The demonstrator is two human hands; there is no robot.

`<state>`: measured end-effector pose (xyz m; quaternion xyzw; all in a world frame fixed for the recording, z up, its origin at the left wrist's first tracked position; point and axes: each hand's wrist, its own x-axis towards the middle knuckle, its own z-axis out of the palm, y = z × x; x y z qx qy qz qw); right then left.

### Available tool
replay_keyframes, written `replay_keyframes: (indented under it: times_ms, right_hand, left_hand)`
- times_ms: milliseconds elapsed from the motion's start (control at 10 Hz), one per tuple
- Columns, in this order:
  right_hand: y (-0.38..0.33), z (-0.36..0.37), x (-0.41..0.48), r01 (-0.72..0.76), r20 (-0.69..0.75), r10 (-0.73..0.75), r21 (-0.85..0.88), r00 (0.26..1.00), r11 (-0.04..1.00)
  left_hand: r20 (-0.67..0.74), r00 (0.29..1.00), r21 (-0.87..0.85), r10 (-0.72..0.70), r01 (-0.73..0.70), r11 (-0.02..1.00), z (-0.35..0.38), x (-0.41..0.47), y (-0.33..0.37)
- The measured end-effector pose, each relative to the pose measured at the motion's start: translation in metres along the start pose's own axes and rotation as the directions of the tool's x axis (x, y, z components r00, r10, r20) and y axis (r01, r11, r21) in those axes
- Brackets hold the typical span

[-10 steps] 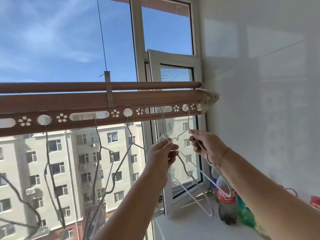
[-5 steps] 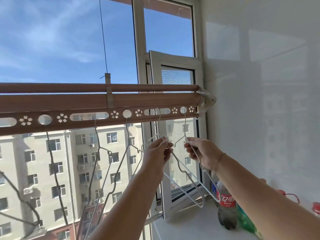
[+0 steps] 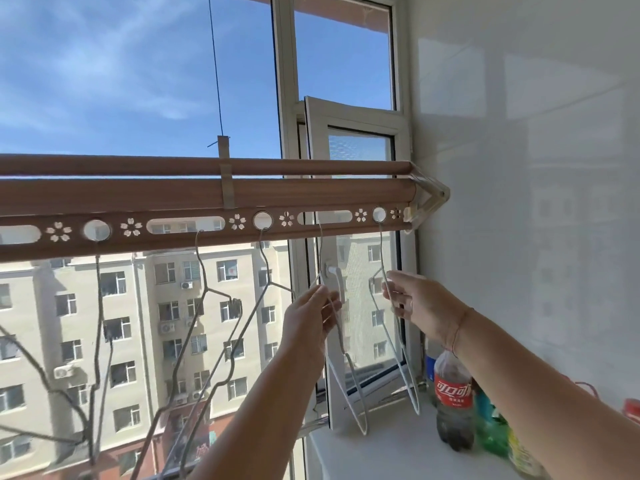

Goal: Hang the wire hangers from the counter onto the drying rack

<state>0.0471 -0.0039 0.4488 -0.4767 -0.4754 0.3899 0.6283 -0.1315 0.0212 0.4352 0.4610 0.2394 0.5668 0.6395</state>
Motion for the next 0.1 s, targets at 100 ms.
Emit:
replay_keyframes:
  times_ms: [100]
  right_hand:
    - [0.0000,-0.0097,-0.0179,0.085,-0.200,-0.135,-0.243,0.970,0.966]
  left_hand:
    - [-0.083,0.983,0.127,0.161,-0.150,0.980,-0.0091,-0.0265,-0.0131]
